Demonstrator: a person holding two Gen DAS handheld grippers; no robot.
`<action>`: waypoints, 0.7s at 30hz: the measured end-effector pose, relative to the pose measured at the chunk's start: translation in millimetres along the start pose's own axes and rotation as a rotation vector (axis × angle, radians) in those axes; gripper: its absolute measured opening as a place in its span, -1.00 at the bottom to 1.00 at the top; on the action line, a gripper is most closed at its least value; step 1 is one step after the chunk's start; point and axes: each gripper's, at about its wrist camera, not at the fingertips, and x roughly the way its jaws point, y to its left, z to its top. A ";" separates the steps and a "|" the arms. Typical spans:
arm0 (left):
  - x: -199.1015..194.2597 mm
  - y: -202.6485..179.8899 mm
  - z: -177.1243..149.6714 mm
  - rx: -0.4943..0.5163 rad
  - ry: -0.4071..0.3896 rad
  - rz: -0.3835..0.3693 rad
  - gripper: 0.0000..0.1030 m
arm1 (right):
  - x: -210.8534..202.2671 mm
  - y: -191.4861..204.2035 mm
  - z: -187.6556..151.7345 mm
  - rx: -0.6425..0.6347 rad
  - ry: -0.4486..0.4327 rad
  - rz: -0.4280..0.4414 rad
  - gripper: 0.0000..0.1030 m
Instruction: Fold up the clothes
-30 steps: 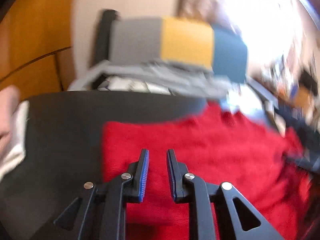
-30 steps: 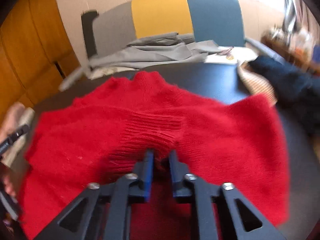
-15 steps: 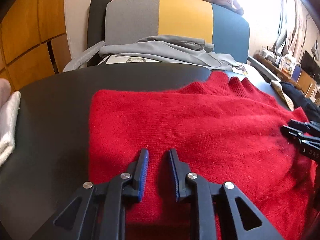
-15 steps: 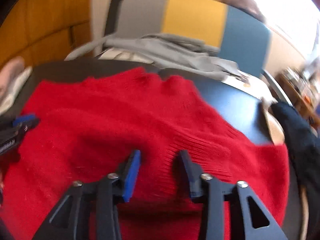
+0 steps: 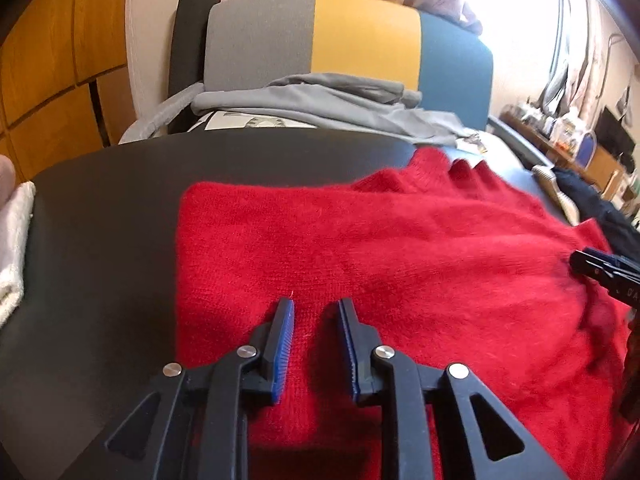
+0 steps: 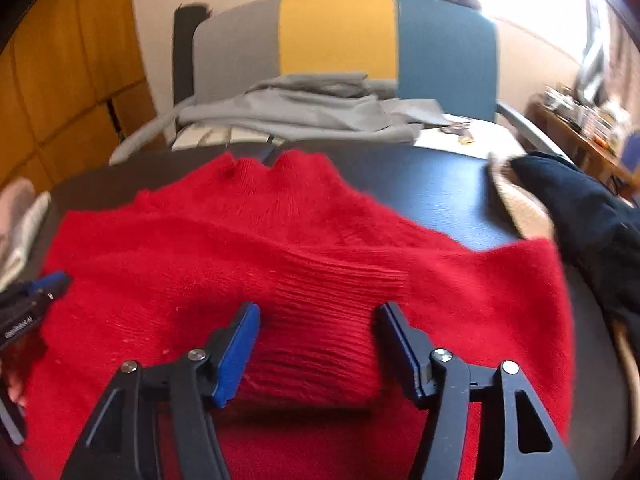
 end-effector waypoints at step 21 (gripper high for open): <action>-4.5 -12.1 -22.7 0.061 0.010 0.049 -0.54 | -12.5 -8.0 -42.9 -0.048 0.037 -0.035 0.28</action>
